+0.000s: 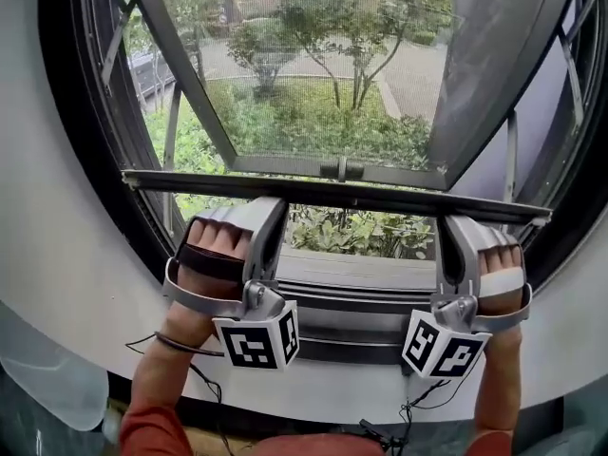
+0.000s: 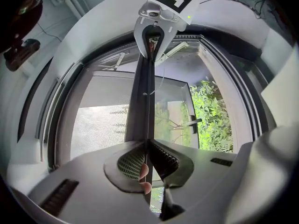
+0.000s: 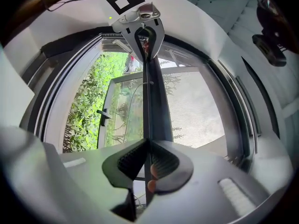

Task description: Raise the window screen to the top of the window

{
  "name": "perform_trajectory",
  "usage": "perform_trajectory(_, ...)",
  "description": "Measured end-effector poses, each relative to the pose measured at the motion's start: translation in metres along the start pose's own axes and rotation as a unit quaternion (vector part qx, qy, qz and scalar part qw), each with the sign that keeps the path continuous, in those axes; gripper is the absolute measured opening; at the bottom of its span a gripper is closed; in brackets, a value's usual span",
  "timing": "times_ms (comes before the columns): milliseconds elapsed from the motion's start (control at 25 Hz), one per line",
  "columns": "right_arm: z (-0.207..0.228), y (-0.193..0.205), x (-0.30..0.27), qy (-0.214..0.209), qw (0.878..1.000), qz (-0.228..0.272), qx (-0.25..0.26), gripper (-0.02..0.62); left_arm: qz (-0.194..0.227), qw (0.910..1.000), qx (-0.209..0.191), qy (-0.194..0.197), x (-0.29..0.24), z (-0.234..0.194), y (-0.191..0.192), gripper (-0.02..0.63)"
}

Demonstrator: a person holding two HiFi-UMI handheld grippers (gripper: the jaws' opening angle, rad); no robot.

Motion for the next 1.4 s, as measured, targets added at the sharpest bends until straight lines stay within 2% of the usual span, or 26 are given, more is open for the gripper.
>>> perform_trajectory(120, 0.022, 0.004, -0.005, 0.004, 1.000, -0.006, 0.012, 0.045, 0.001, 1.0000, 0.000, -0.010, -0.006, -0.020, -0.004, 0.035)
perform_trajectory(280, 0.058, 0.009, -0.021, 0.029, 0.999, -0.011, 0.022, 0.048, 0.009, 0.9991, 0.001, -0.042, -0.021, -0.055, -0.009, 0.035)
perform_trajectory(600, 0.067, 0.012, -0.023, 0.076, 0.996, -0.029, 0.021, 0.051, 0.018, 0.9955, -0.019, -0.091, -0.025, -0.067, -0.014, 0.037)
perform_trajectory(800, 0.133, 0.024, -0.046, 0.102, 0.993, -0.041, 0.035, 0.052, 0.020, 0.9925, -0.023, -0.119, -0.048, -0.132, -0.027, 0.037)
perform_trajectory(1040, 0.153, 0.028, -0.055, 0.128, 0.988, -0.061, 0.058, 0.054, 0.019, 0.9868, -0.037, -0.157, -0.055, -0.153, -0.033, 0.038)
perform_trajectory(1400, 0.238, 0.044, -0.086, 0.164, 0.980, -0.083, 0.080, 0.054, 0.010, 0.9816, -0.052, -0.183, -0.086, -0.238, -0.050, 0.040)
Point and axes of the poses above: the fingertips, and each gripper's own axes: x backward along the fingers, z to its right, y out of its underside, the point moved 4 cm from there along x, backward along the fingers, and after that the axes turned 12 degrees about x, right-handed, at the moved point
